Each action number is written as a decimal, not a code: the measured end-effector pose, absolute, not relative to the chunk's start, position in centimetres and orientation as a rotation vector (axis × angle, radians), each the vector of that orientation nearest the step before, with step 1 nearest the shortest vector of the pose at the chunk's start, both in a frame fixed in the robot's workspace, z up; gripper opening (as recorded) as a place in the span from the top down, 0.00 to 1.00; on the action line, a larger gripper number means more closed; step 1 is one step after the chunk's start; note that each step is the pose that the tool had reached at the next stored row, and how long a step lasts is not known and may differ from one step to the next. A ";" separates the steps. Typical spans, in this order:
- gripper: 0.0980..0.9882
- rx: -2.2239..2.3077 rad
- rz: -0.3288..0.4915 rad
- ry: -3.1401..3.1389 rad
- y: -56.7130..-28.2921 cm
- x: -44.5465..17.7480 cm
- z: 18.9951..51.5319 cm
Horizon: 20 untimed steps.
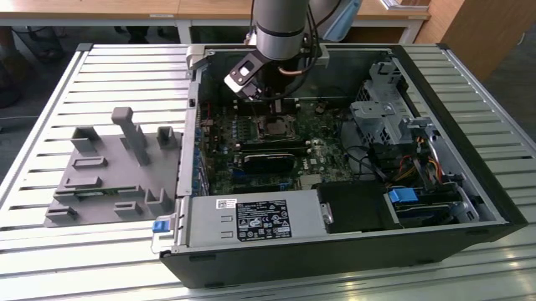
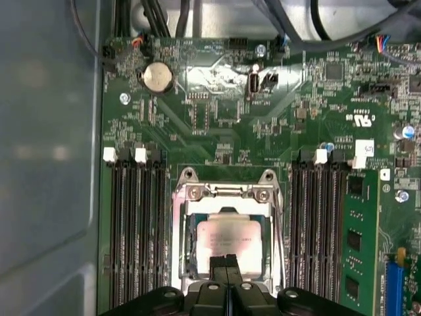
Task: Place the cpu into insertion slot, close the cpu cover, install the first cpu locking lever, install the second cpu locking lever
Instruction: 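Close the cpu cover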
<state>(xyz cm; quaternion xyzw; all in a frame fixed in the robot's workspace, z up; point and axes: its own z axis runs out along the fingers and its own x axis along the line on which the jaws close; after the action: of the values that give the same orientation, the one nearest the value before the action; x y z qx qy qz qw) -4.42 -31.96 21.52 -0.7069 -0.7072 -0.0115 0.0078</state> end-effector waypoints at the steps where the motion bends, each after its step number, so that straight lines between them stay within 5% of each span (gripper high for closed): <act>1: 0.99 -2.210 -0.036 -2.211 -32.0 -4.5 21.4; 20: 0.99 -2.209 -0.036 -2.211 -31.8 -4.5 20.1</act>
<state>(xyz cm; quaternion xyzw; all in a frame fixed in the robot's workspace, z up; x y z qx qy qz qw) -4.48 -31.80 20.06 -0.7068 -0.7073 -0.0114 0.0078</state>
